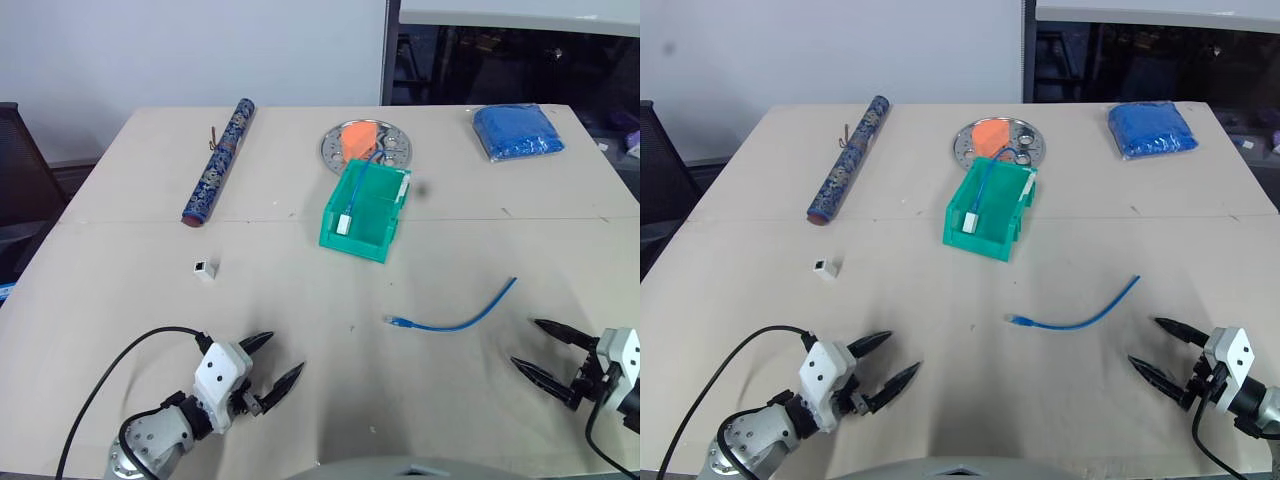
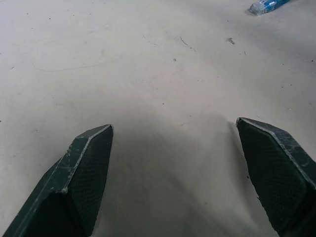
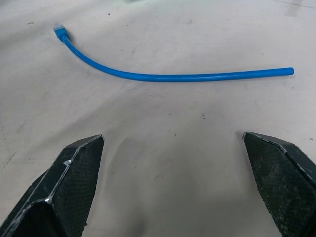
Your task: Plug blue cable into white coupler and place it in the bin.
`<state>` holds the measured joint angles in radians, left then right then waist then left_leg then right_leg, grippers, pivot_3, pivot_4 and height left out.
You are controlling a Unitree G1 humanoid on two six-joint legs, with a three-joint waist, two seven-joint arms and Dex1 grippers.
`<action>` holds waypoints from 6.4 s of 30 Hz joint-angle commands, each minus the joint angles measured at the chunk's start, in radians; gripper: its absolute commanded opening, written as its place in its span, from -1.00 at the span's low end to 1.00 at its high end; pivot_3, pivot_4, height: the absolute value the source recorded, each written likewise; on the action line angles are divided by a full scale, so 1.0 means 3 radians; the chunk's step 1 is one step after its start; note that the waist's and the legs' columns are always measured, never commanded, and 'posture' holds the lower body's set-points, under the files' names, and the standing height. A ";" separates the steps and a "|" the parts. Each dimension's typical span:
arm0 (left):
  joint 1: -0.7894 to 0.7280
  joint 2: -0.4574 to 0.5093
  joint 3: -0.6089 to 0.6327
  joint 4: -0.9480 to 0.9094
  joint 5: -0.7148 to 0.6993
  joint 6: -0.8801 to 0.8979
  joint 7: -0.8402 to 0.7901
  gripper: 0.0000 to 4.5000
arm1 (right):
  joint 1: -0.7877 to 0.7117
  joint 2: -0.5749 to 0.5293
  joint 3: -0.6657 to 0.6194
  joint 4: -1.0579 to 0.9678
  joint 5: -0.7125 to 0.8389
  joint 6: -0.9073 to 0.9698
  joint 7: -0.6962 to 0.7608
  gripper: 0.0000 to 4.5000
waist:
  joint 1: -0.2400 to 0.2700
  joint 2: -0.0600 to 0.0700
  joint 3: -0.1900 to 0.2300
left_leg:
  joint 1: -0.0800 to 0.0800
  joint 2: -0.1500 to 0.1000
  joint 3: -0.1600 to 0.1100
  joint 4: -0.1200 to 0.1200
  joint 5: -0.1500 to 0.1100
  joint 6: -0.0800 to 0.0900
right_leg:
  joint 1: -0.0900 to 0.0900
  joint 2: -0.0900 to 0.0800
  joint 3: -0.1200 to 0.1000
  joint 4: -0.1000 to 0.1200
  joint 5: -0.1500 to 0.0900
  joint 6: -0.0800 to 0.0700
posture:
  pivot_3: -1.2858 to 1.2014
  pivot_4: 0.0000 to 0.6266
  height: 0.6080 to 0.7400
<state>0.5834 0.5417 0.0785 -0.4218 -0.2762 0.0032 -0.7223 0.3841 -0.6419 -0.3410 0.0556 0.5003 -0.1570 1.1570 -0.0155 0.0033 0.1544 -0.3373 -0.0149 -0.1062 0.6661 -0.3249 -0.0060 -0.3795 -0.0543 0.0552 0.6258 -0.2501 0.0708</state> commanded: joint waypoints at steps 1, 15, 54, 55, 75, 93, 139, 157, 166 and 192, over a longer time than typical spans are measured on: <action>0.0037 0.0042 -0.0072 0.0062 0.0008 0.0106 -0.0067 0.82 | 0.0023 -0.0029 -0.0108 -0.0023 -0.0002 -0.0072 0.0004 0.98 | 0.0001 0.0000 0.0000 | 0.0000 0.0000 0.0000 0.0000 0.0000 0.0000 | 0.0000 0.0000 0.0000 0.0000 0.0000 0.0000 | 0.03 -0.52 1.00; -0.0064 0.0027 -0.0089 0.0291 -0.0015 -0.0063 -0.0174 0.82 | -0.0019 -0.0035 -0.0092 -0.0052 0.0016 -0.0127 0.0052 0.98 | 0.0009 0.0004 -0.0002 | 0.0001 -0.0001 0.0000 0.0001 0.0000 0.0000 | 0.0002 0.0000 0.0000 0.0000 0.0000 -0.0001 | 0.03 -0.52 1.00; -0.1427 0.1336 0.0388 -0.0382 -0.1349 0.1187 -0.1480 0.82 | -0.1948 0.0210 0.2117 -0.0764 -0.1129 0.1009 -0.0342 -0.96 | -0.0017 -0.0027 0.0021 | -0.0036 -0.0002 -0.0013 0.0005 0.0003 -0.0007 | -0.0043 0.0005 -0.0010 0.0009 0.0007 0.0004 | 0.03 -0.52 1.00; -0.1447 0.1332 0.0375 -0.0369 -0.1340 0.1194 -0.1483 0.82 | -0.2077 0.0235 0.2180 -0.0662 -0.1182 0.0973 -0.0304 -0.96 | -0.0017 -0.0027 0.0024 | -0.0035 -0.0001 -0.0012 0.0006 0.0003 -0.0007 | -0.0042 0.0005 -0.0010 0.0009 0.0007 0.0004 | 0.03 -0.52 1.00; -0.2853 0.0681 -0.0810 0.0928 -0.0446 0.0832 -0.1726 0.82 | -0.1188 0.0169 0.0892 -0.1397 -0.0368 0.1189 -0.0662 0.97 | 0.0026 -0.0045 0.0017 | -0.0085 -0.0029 -0.0028 0.0014 0.0011 -0.0021 | -0.0098 -0.0021 -0.0030 0.0041 0.0008 0.0002 | 0.03 -0.52 1.00; -0.3563 -0.0106 -0.1384 0.2566 0.0490 -0.0377 -0.1863 0.57 | 0.0074 0.0258 0.0338 -0.1741 -0.0186 0.0944 -0.0879 1.00 | 0.0027 -0.0050 0.0009 | -0.0012 -0.0030 -0.0019 0.0039 0.0008 -0.0001 | -0.0020 -0.0020 -0.0025 0.0054 0.0010 0.0012 | 0.03 -0.52 1.00; -0.3389 -0.0866 -0.0410 0.1049 -0.1900 0.2758 -0.1176 -1.00 | -0.1059 0.1313 0.1018 -0.2066 0.1794 0.2365 -0.1996 0.04 | 0.0004 -0.0048 0.0019 | -0.0040 -0.0035 -0.0055 0.0030 0.0017 -0.0018 | -0.0049 -0.0027 -0.0035 0.0048 0.0010 0.0011 | 0.03 -0.52 1.00; -0.3048 -0.0630 -0.0331 0.0325 -0.1775 0.2572 -0.0789 0.77 | -0.1249 0.1331 0.0827 -0.1855 0.1892 0.2336 -0.2067 -1.00 | -0.0005 -0.0048 0.0019 | -0.0038 -0.0034 -0.0051 0.0016 0.0018 -0.0020 | -0.0054 -0.0026 -0.0033 0.0047 0.0010 0.0011 | 0.03 -0.52 1.00; -0.1533 -0.0728 0.0077 -0.1065 -0.0269 0.1332 0.0730 0.91 | -0.1280 0.1148 0.0592 -0.1452 0.1553 0.2115 -0.1844 -1.00 | 0.0005 -0.0047 0.0019 | -0.0038 -0.0032 -0.0039 0.0008 0.0018 -0.0020 | -0.0056 -0.0028 -0.0022 0.0036 0.0010 0.0011 | 0.03 -0.52 1.00; -0.1870 -0.0596 0.0844 0.1306 0.0221 0.0547 0.1199 0.69 | -0.1335 0.1271 0.0706 -0.1355 0.1099 0.2009 -0.1793 -1.00 | 0.0010 -0.0045 0.0018 | -0.0035 -0.0033 -0.0041 0.0009 0.0016 -0.0017 | -0.0050 -0.0028 -0.0037 0.0041 0.0011 0.0010 | 0.03 -0.52 1.00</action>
<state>0.0197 0.3586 0.3419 -0.0485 -0.2008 0.1779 -0.3537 -0.0169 -0.2605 -0.1300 -0.3301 0.8324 0.4672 0.6085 -0.0126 -0.0102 0.1597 -0.3478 -0.0249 -0.1200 0.6688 -0.3200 -0.0111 -0.3948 -0.0630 0.0445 0.6382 -0.2467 0.0737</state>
